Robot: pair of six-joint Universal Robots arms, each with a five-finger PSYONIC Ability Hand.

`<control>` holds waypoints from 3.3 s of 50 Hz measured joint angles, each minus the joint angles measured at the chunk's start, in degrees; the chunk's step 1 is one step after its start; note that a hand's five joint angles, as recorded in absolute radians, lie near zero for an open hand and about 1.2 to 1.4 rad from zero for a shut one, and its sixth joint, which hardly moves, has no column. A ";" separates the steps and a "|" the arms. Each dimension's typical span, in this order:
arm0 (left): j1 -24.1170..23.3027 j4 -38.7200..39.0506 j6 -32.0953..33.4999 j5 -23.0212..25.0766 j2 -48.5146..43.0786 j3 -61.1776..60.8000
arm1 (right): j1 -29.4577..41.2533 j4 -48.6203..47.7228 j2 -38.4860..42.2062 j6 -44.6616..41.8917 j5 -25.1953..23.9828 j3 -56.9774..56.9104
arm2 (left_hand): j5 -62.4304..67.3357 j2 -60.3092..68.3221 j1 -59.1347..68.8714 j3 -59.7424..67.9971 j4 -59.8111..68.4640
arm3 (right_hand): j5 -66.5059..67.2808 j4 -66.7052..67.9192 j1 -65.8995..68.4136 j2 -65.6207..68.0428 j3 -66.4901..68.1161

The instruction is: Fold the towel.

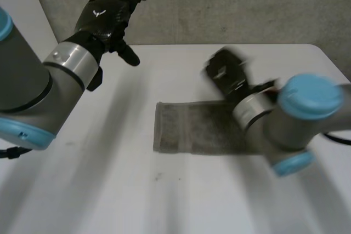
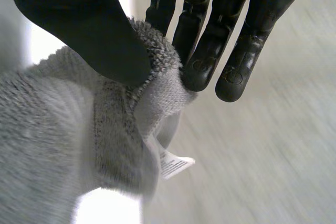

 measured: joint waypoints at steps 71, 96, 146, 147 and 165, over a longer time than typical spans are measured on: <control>-13.81 -5.46 13.49 -14.82 -20.70 -0.95 | -8.95 18.97 -7.66 26.26 0.39 6.45 | -0.12 0.01 0.00 0.01 0.00 | -0.08 -0.05 0.30 -0.19 -0.89; 0.95 -4.25 8.20 -15.10 -0.56 -12.05 | 17.28 9.79 7.53 18.40 -9.50 0.66 | -0.12 0.01 0.00 0.01 0.00 | -5.58 -7.16 -4.17 -6.60 -7.50; -14.50 -17.47 -7.53 -23.21 -27.96 8.26 | -5.51 39.94 12.25 43.61 -7.10 -19.40 | -0.12 1.76 1.08 1.69 1.68 | -53.40 -54.96 -42.93 -54.07 -56.46; -14.48 -17.47 -7.05 -22.83 -27.91 8.51 | -5.54 39.73 11.72 42.60 -6.29 -19.23 | -0.11 1.79 1.08 1.76 1.70 | -53.40 -54.96 -42.93 -54.07 -56.46; -4.64 -19.08 -1.94 -15.95 -10.01 11.02 | -12.04 33.94 -9.28 49.20 1.58 -16.19 | -0.06 2.01 1.31 1.98 1.95 | -53.47 -54.97 -42.93 -54.07 -56.46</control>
